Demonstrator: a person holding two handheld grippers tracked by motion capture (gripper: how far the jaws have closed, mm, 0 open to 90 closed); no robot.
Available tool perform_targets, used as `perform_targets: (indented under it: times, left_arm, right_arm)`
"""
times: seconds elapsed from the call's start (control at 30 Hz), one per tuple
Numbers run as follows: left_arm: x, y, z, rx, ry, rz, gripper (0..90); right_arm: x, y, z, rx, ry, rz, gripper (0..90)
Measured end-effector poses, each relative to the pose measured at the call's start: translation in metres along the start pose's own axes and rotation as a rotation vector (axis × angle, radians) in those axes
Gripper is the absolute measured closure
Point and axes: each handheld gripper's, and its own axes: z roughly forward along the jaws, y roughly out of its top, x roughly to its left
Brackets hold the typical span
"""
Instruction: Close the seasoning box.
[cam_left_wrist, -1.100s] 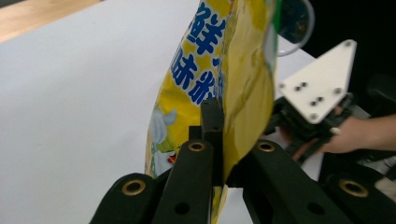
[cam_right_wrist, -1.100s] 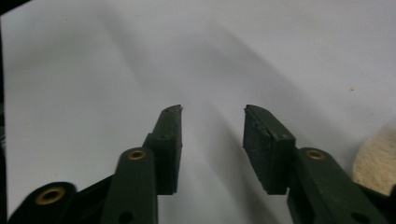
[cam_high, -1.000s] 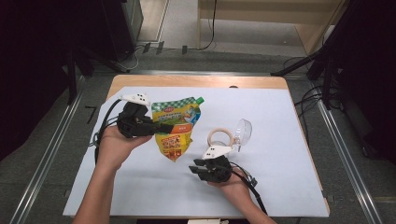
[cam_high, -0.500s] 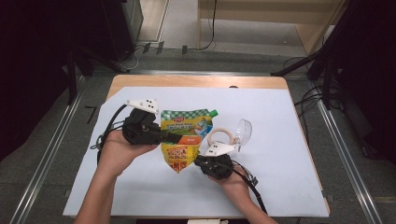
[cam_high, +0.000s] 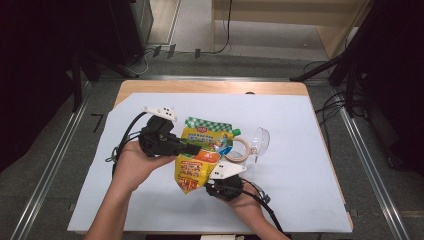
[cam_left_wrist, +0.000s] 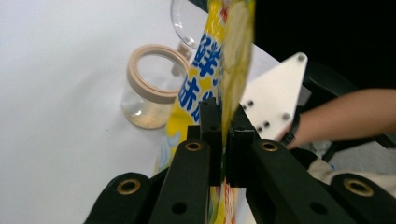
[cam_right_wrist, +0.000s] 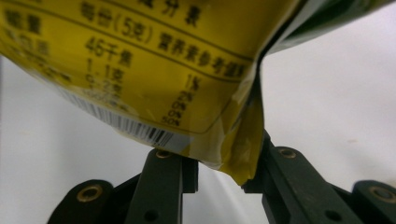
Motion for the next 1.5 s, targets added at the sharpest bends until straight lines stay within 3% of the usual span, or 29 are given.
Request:
perform_targets:
  times: [0.03, 0.1, 0.23, 0.4, 0.47, 0.7, 0.87, 1.03, 1.2, 1.4, 1.5]
  left_arm:
    - [0.0, 0.0, 0.001, -0.008, 0.014, -0.009, 85.1]
    - [0.001, 0.0, 0.005, -0.029, 0.026, -0.037, 83.2]
    - [0.001, 0.0, 0.011, -0.032, 0.041, -0.049, 82.5]
    - [-0.005, 0.002, 0.022, -0.017, 0.083, -0.028, 79.1]
    - [-0.008, 0.003, 0.028, -0.003, 0.099, 0.005, 76.1]
    - [-0.01, 0.003, 0.034, 0.001, 0.106, 0.019, 73.4]
    - [-0.007, 0.005, 0.04, 0.025, 0.139, -0.039, 66.8]
    - [-0.002, 0.008, 0.049, 0.051, 0.133, -0.081, 64.8]
    - [-0.001, 0.019, 0.047, 0.042, 0.142, -0.129, 67.9]
    - [0.0, 0.029, 0.046, 0.026, 0.162, -0.114, 71.3]
    - [0.002, 0.029, 0.047, 0.03, 0.181, -0.124, 73.4]
  right_arm:
    - [0.004, 0.002, 0.001, 0.003, 0.036, 0.025, 75.9]
    - [0.008, 0.003, 0.002, 0.006, 0.045, 0.024, 76.9]
    - [0.016, 0.006, 0.002, 0.016, 0.061, 0.006, 78.1]
    - [0.027, 0.01, 0.002, 0.014, 0.097, -0.017, 78.2]
    - [0.029, 0.011, 0.0, 0.01, 0.11, -0.015, 78.2]
    - [0.035, 0.016, -0.003, -0.009, 0.136, -0.025, 79.4]
    - [0.035, 0.019, -0.002, -0.011, 0.148, -0.023, 77.9]
    - [0.033, 0.024, -0.003, -0.022, 0.172, 0.002, 75.9]
    - [0.026, 0.036, -0.004, -0.023, 0.193, 0.016, 74.9]
    - [0.023, 0.048, -0.002, -0.03, 0.218, -0.018, 72.5]
    - [0.022, 0.048, 0.001, -0.035, 0.223, 0.003, 71.4]
